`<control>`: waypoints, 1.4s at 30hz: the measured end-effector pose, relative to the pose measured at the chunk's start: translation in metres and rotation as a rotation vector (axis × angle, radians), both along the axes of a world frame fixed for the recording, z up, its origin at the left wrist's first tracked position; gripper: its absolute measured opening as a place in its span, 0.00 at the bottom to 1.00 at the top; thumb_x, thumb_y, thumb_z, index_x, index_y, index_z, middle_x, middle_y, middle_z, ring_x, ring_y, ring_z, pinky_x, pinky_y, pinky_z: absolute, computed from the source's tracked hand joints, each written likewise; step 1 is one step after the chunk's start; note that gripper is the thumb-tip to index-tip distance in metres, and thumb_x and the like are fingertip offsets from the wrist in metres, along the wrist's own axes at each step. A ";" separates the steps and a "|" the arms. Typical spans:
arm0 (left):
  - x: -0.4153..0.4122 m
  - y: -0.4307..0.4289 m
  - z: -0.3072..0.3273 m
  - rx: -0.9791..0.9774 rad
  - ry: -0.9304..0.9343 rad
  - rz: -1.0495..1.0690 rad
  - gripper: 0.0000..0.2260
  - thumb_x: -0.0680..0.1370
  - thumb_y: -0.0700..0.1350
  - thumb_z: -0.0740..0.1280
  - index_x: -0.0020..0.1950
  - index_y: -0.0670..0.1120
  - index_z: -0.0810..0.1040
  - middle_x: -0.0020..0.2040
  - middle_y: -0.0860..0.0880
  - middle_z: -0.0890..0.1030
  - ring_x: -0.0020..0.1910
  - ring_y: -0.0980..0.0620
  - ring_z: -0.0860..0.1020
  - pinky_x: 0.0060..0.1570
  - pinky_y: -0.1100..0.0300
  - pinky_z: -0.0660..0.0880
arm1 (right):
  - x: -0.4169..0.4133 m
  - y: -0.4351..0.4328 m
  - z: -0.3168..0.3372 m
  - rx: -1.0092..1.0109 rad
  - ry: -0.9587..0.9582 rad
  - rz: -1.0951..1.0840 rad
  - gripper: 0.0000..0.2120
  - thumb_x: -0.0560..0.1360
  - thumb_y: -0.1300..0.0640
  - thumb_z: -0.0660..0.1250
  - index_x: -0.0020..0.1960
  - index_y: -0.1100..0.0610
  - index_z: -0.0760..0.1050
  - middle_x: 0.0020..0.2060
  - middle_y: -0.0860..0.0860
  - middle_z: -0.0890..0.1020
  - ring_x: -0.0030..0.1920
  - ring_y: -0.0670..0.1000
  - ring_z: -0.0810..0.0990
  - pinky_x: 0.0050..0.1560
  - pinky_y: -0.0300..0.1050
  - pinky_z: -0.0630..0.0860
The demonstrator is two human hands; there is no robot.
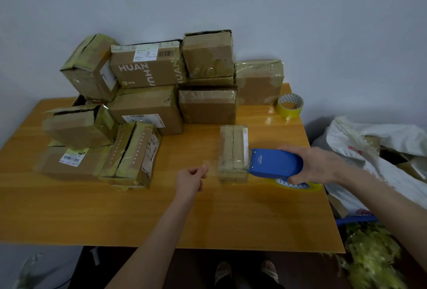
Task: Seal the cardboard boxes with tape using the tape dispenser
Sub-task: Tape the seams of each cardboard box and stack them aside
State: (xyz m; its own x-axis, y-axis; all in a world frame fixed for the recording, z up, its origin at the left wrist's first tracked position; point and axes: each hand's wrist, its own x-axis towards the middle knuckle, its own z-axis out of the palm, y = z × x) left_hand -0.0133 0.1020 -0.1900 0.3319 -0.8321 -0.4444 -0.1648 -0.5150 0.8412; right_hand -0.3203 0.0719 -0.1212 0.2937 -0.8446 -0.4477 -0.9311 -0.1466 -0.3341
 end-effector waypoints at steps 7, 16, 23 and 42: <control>-0.004 -0.008 -0.022 0.058 -0.037 -0.016 0.10 0.78 0.47 0.69 0.41 0.43 0.83 0.33 0.46 0.78 0.24 0.53 0.70 0.33 0.56 0.71 | 0.007 -0.008 -0.020 0.092 -0.014 -0.048 0.41 0.66 0.46 0.74 0.73 0.37 0.58 0.56 0.43 0.77 0.55 0.50 0.76 0.56 0.51 0.77; 0.012 -0.014 -0.027 0.057 -0.121 -0.038 0.11 0.78 0.47 0.68 0.37 0.46 0.81 0.34 0.43 0.79 0.27 0.49 0.72 0.36 0.53 0.72 | 0.027 -0.016 -0.020 0.119 0.015 -0.011 0.40 0.69 0.49 0.73 0.75 0.41 0.57 0.54 0.45 0.73 0.54 0.49 0.73 0.54 0.46 0.74; 0.024 -0.016 -0.021 0.035 -0.192 -0.098 0.11 0.79 0.47 0.67 0.40 0.44 0.82 0.33 0.45 0.80 0.27 0.50 0.72 0.35 0.54 0.72 | 0.042 -0.018 -0.019 0.119 -0.011 0.001 0.39 0.69 0.48 0.73 0.75 0.41 0.57 0.54 0.45 0.73 0.55 0.50 0.73 0.55 0.47 0.74; -0.012 0.003 -0.015 -0.196 -1.018 -1.010 0.37 0.80 0.39 0.59 0.77 0.52 0.36 0.77 0.53 0.34 0.73 0.56 0.32 0.77 0.54 0.50 | 0.037 -0.015 -0.014 0.006 0.016 0.061 0.41 0.68 0.36 0.72 0.75 0.40 0.55 0.61 0.43 0.75 0.61 0.50 0.74 0.57 0.48 0.73</control>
State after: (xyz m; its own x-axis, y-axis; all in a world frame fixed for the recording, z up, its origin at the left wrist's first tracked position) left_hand -0.0252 0.1054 -0.2045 -0.3260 -0.9166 -0.2316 -0.9401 0.2885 0.1816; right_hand -0.2833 0.0564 -0.1354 0.3371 -0.8228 -0.4576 -0.9257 -0.2010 -0.3205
